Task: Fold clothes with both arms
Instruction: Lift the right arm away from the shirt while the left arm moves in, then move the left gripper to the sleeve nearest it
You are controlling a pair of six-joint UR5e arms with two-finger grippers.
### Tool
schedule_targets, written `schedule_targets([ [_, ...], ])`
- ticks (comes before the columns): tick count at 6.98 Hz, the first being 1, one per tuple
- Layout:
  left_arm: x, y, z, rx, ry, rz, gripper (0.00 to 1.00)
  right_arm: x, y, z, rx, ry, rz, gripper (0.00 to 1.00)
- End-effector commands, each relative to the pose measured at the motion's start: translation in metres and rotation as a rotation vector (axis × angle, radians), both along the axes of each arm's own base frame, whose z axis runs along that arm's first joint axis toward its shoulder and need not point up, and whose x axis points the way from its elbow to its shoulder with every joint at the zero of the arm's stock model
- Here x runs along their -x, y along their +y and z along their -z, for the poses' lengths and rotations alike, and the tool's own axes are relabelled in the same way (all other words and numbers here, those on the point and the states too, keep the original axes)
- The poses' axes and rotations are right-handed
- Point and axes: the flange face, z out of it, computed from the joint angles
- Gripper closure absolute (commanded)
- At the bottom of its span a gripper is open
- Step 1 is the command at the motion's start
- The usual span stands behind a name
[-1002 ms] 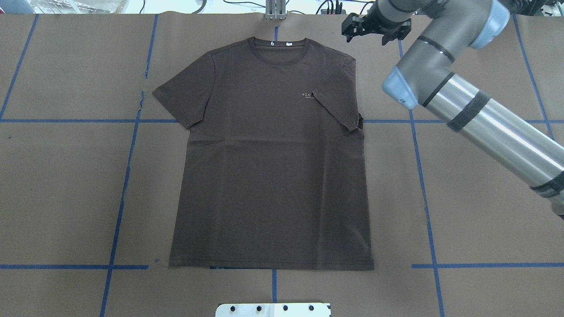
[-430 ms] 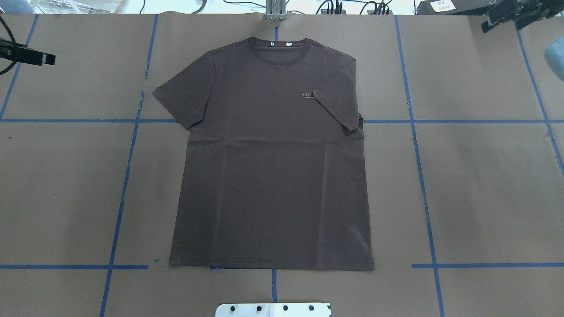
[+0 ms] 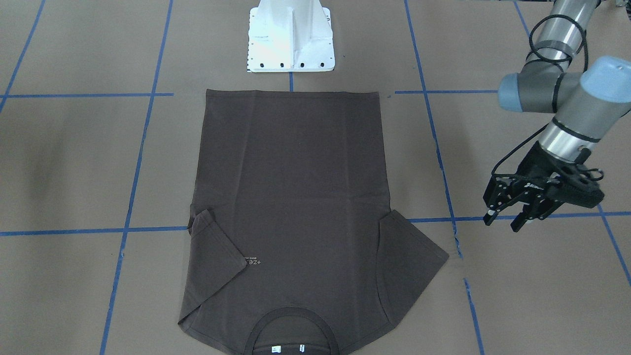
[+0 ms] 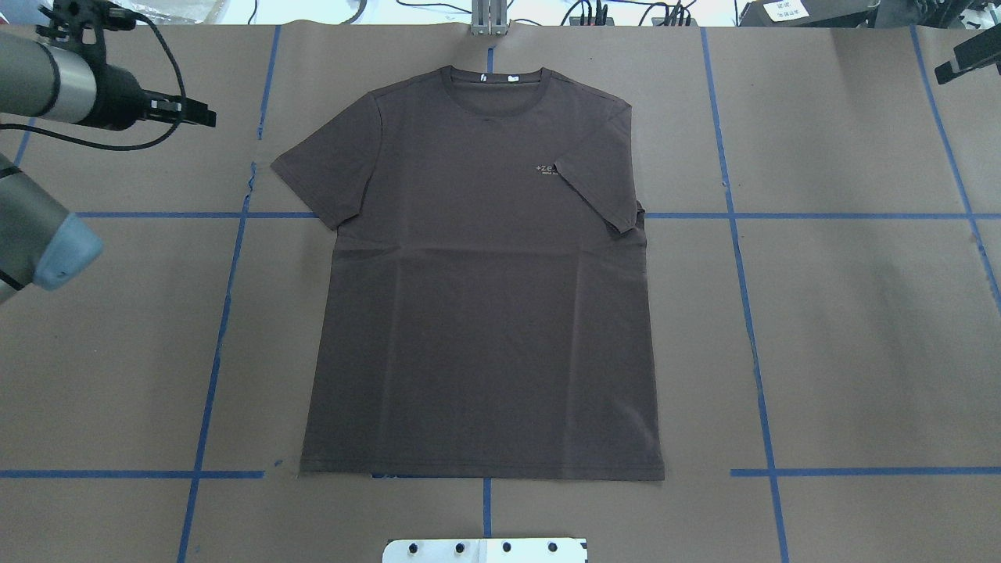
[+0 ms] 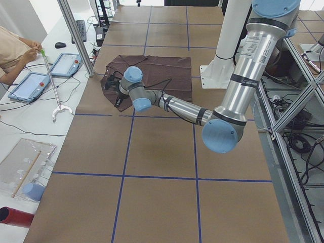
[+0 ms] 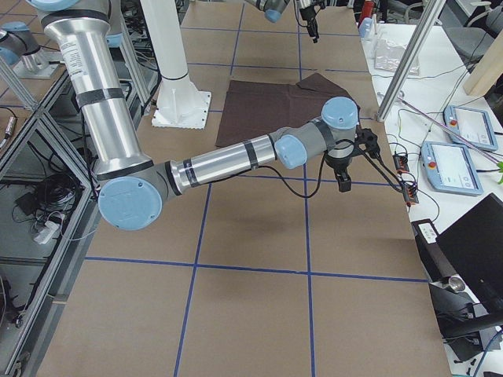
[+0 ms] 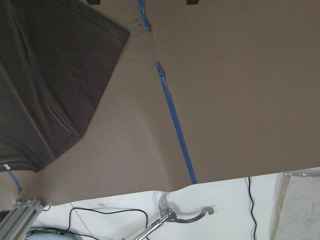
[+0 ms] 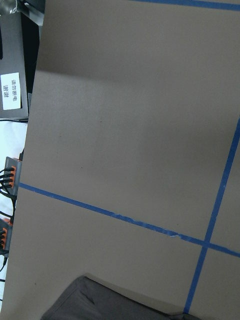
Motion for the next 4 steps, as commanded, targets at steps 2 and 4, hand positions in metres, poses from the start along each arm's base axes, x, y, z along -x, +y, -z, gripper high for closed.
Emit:
schedule_targets([
  [2, -0.087, -0.012, -0.013, 0.077, -0.033, 0.123, 0.37, -0.003, 0.006, -0.004, 0.002, 0.002, -0.002, 0.00],
  [4, -0.116, -0.009, -0.025, 0.076, -0.073, 0.130, 0.37, -0.003, 0.007, -0.007, 0.004, 0.008, -0.005, 0.00],
])
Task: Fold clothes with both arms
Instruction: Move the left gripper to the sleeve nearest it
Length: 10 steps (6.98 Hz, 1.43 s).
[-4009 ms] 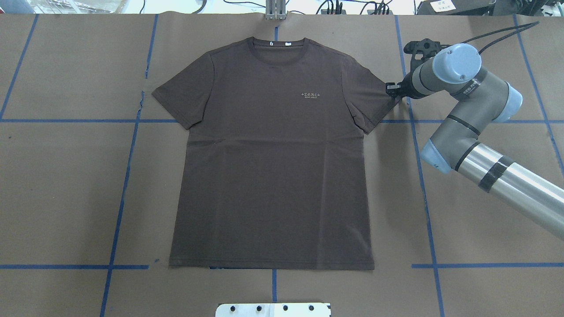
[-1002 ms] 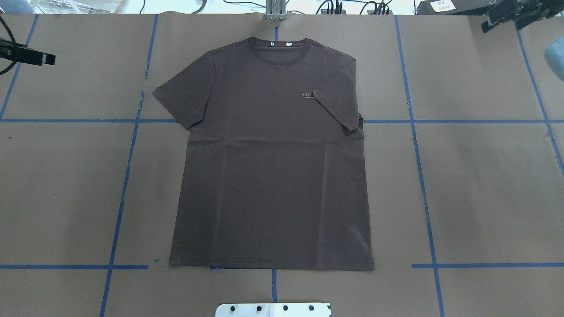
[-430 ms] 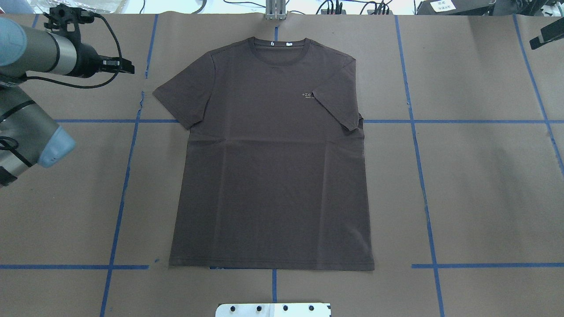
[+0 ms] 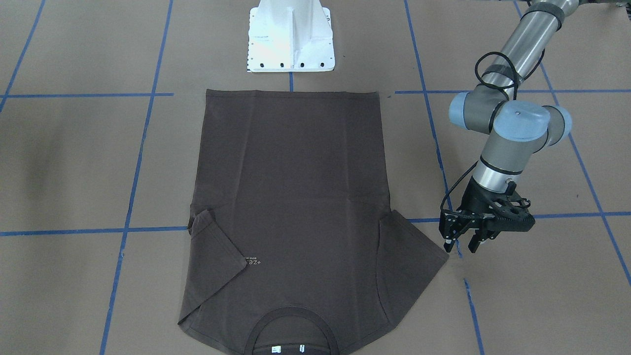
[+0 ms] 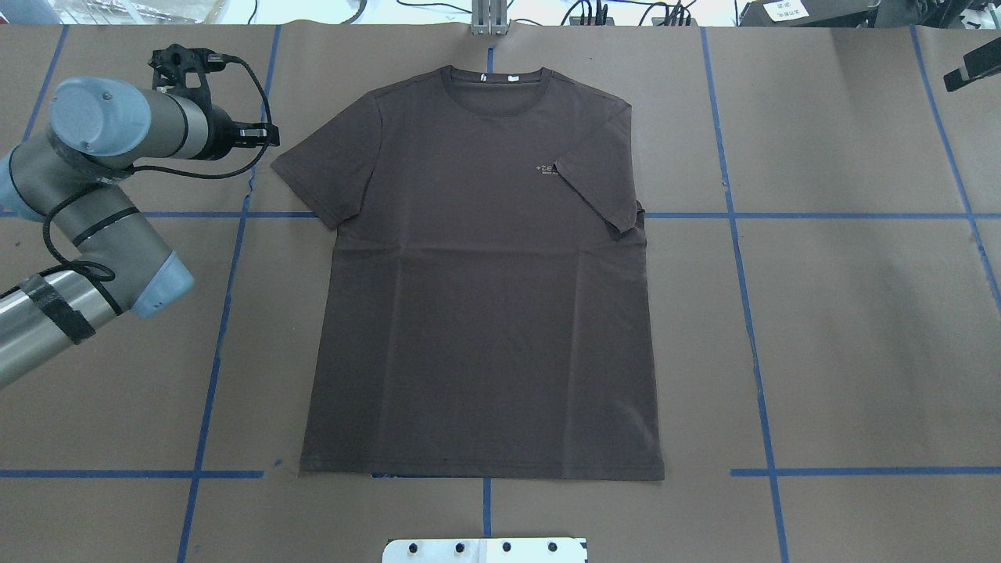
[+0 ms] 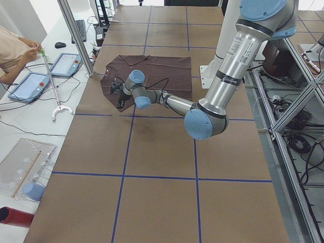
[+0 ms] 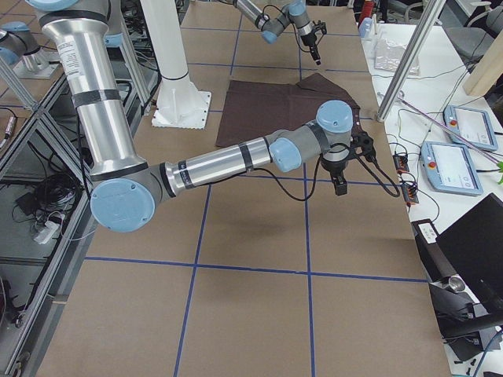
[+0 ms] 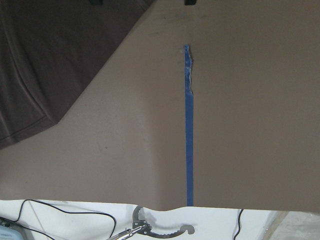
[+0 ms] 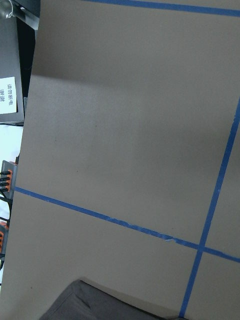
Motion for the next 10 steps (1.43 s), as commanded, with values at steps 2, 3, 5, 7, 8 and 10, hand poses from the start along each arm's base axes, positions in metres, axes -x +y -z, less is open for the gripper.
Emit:
schedule_targets([
  [2, -0.034, 0.004, -0.018, 0.006, -0.046, 0.005, 0.38, 0.000, 0.000, -0.001, 0.000, 0.002, 0.000, 0.00],
  [3, -0.037, 0.005, -0.024, 0.004, -0.044, 0.002, 0.41, 0.000, 0.000, -0.002, 0.003, 0.003, -0.002, 0.00],
  [5, -0.041, 0.000, -0.024, 0.007, -0.049, 0.001, 0.43, -0.001, 0.002, -0.004, 0.006, 0.004, -0.002, 0.00],
  [7, -0.045, -0.004, -0.021, 0.008, -0.050, 0.001, 0.43, 0.000, 0.001, -0.004, 0.004, 0.006, -0.002, 0.00],
  [8, -0.045, -0.004, -0.023, 0.010, -0.053, 0.000, 0.43, 0.000, 0.001, -0.004, 0.005, 0.006, -0.002, 0.00],
  [10, -0.046, -0.005, -0.025, 0.012, -0.057, -0.001, 0.44, 0.000, 0.001, -0.004, 0.005, 0.008, -0.003, 0.00],
])
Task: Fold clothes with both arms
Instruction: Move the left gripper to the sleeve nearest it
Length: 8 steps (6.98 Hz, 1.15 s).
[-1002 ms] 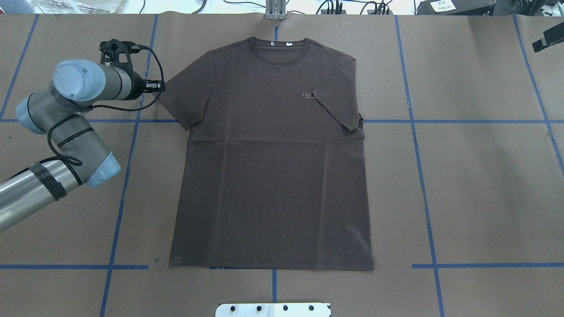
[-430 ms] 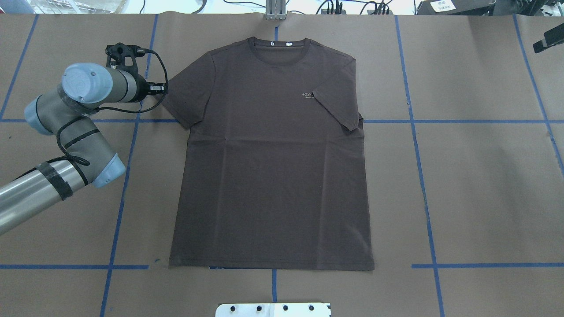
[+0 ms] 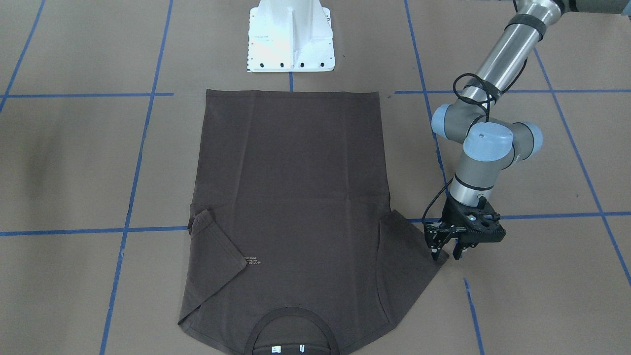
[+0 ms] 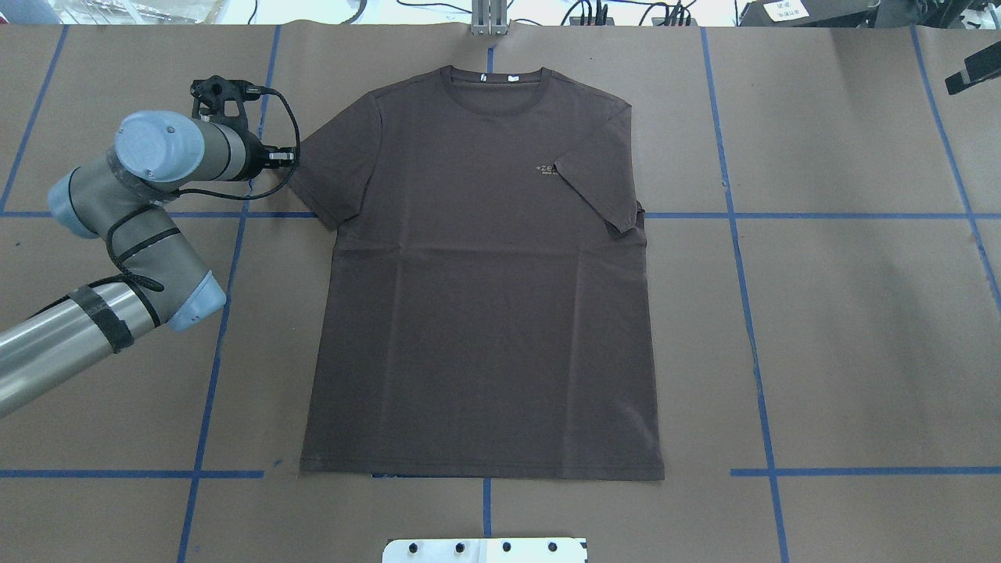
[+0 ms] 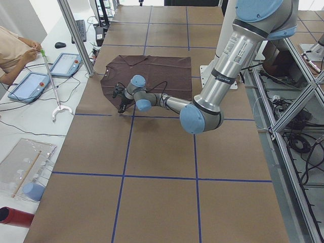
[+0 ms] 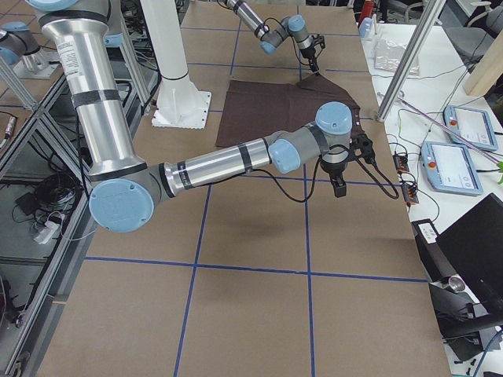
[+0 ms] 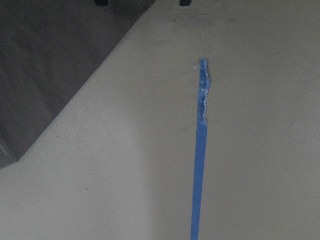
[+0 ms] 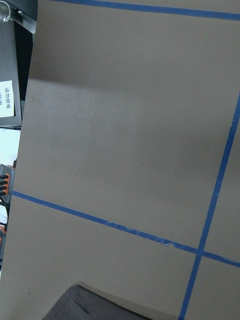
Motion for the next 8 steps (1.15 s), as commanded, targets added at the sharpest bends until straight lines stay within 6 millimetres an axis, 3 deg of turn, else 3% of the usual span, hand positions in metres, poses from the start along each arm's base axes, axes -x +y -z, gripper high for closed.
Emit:
schedule_targets([
  [1, -0.001, -0.001, 0.000, -0.001, -0.002, -0.001, 0.46, -0.001, -0.001, 0.001, -0.002, 0.001, -0.002, 0.00],
  [5, -0.008, 0.004, -0.001, -0.007, -0.010, -0.006, 0.62, 0.000, -0.001, 0.002, -0.001, 0.000, 0.000, 0.00],
  [6, -0.008, 0.004, -0.001, -0.007, -0.010, -0.006, 0.97, 0.000, -0.001, 0.001, 0.000, 0.000, 0.000, 0.00],
  [7, -0.008, 0.004, 0.002, -0.011, -0.005, -0.007, 1.00, 0.000, -0.001, 0.002, -0.001, -0.002, 0.001, 0.00],
  [8, -0.011, 0.002, 0.018, -0.023, 0.008, -0.006, 1.00, 0.000, -0.001, 0.002, -0.001, -0.002, 0.001, 0.00],
])
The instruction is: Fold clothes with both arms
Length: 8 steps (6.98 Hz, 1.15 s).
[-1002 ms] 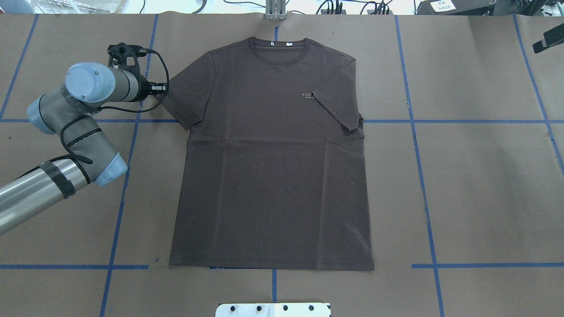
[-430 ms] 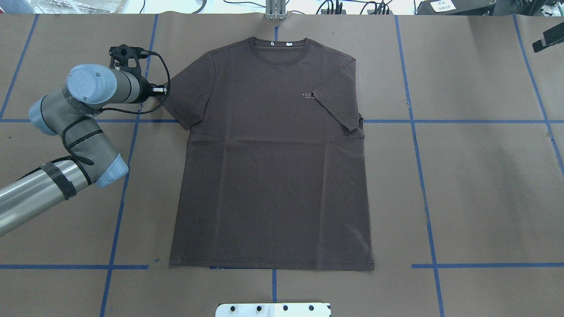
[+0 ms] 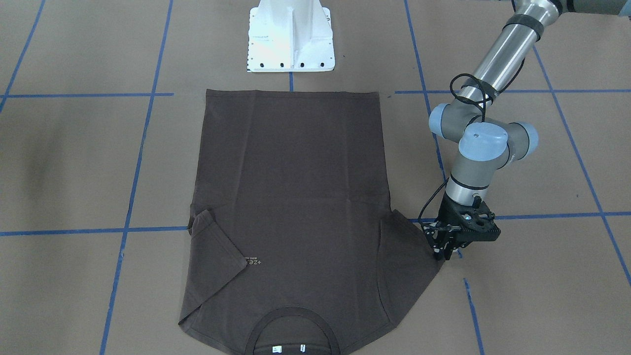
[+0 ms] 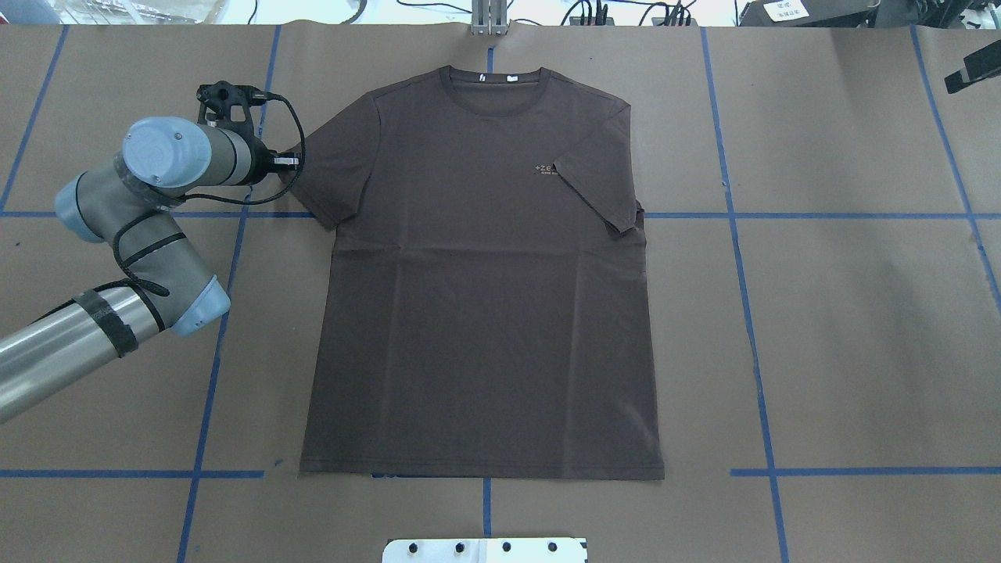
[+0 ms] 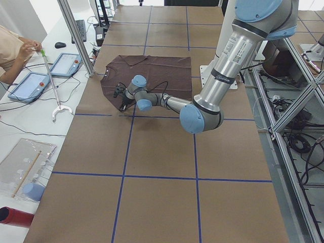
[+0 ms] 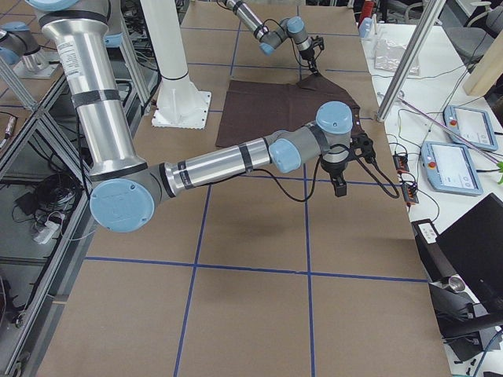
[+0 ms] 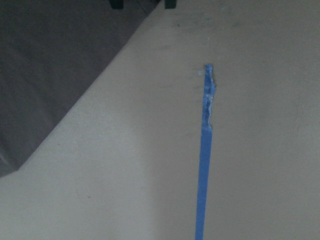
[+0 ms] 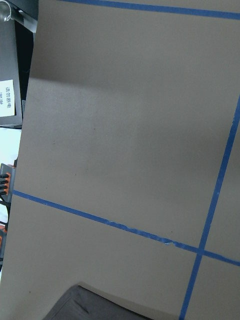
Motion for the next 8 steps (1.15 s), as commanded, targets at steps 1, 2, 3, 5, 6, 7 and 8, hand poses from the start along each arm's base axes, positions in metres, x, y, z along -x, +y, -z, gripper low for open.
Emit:
schedule_targets([
  [1, -0.005, -0.005, 0.040, -0.031, 0.035, 0.001, 1.00, 0.000, 0.000, 0.000, 0.000, -0.001, 0.000, 0.00],
  [2, -0.008, -0.009, 0.055, -0.031, 0.037, 0.002, 1.00, 0.000, 0.000, 0.000, -0.001, 0.001, 0.000, 0.00],
  [3, -0.022, -0.020, 0.094, 0.001, 0.010, 0.003, 1.00, 0.000, 0.000, 0.000, -0.001, 0.001, 0.000, 0.00],
  [5, -0.058, -0.020, 0.152, 0.072, 0.029, 0.015, 1.00, 0.000, 0.000, 0.001, 0.001, -0.001, -0.003, 0.00],
  [6, -0.072, -0.017, 0.166, 0.092, 0.017, 0.009, 1.00, 0.000, -0.001, 0.002, 0.000, -0.002, -0.002, 0.00],
  [7, -0.081, -0.012, 0.171, 0.107, 0.029, 0.012, 1.00, 0.001, -0.003, 0.002, 0.003, -0.002, -0.002, 0.00],
  [8, -0.086, -0.014, 0.170, 0.114, 0.023, 0.011, 1.00, 0.001, -0.002, 0.003, 0.004, -0.003, -0.004, 0.00],
])
